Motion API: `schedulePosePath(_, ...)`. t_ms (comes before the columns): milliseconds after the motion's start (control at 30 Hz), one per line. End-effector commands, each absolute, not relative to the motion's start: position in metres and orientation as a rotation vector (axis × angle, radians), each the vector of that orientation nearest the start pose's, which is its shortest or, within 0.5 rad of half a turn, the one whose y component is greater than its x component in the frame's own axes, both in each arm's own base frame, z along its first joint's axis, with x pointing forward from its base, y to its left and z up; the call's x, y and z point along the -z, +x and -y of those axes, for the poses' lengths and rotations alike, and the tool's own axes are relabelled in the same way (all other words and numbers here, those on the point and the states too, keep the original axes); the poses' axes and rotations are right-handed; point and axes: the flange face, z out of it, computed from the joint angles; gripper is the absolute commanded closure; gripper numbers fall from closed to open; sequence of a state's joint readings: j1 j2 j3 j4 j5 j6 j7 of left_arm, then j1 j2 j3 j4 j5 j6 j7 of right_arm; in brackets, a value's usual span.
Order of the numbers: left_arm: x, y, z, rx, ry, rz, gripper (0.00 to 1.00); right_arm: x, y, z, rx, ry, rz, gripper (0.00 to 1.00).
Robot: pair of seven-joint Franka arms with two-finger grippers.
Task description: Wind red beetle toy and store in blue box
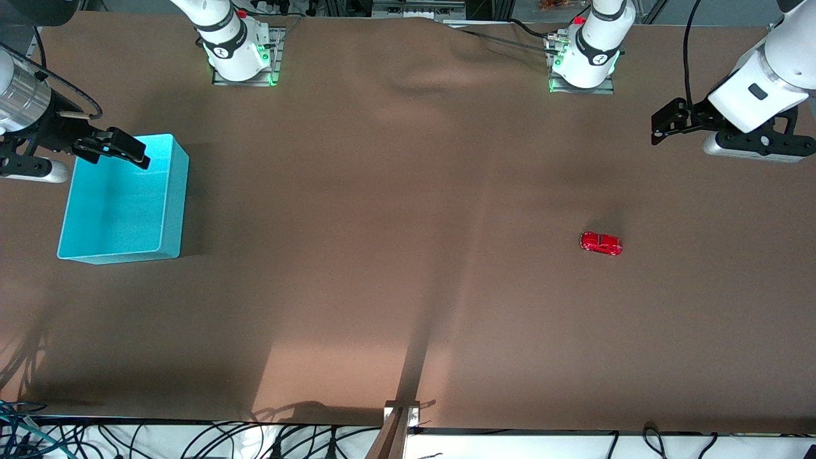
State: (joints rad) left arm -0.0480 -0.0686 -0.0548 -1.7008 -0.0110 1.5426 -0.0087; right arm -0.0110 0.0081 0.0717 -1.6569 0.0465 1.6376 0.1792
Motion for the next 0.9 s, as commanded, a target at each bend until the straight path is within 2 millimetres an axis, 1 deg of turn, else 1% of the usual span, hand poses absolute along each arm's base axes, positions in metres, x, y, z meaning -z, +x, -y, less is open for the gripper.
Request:
schedulePosePath(0, -0.601, 0.523, 0.054, -0.161, -3.149, -0.178, 0.0, -0.592, 0.561, -0.036, -0.047, -3.084, -0.19, 0.0)
schedulePosePath(233, -0.601, 0.522, 0.054, -0.161, -3.149, -0.166, 0.0, -0.592, 0.561, -0.036, -0.047, -3.083, -0.181, 0.0)
schedulePosePath(367, -0.597, 0.522, 0.054, -0.176, -3.149, -0.173, 0.0, -0.591, 0.561, -0.036, -0.047, -3.083, -0.183, 0.0)
schedulePosePath(533, -0.577, 0.517, 0.057, -0.245, -3.153, -0.186, 0.0, -0.593, 0.561, -0.036, -0.043, -3.082, -0.185, 0.0)
schedulePosePath(633, -0.571, 0.516, 0.057, -0.257, -3.151, -0.19, 0.0, -0.593, 0.561, -0.036, -0.043, -3.082, -0.19, 0.0)
schedulePosePath(700, -0.561, 0.516, 0.055, -0.271, -3.15, -0.192, 0.0, -0.593, 0.561, -0.036, -0.043, -3.082, -0.192, 0.0)
schedulePosePath(733, -0.554, 0.517, 0.055, -0.269, -3.15, -0.212, 0.0, -0.593, 0.561, -0.036, -0.043, -3.082, -0.195, 0.0)
schedulePosePath(867, -0.535, 0.524, 0.052, -0.213, -3.149, -0.369, 0.0, -0.594, 0.561, -0.035, -0.04, -3.083, -0.199, 0.0)
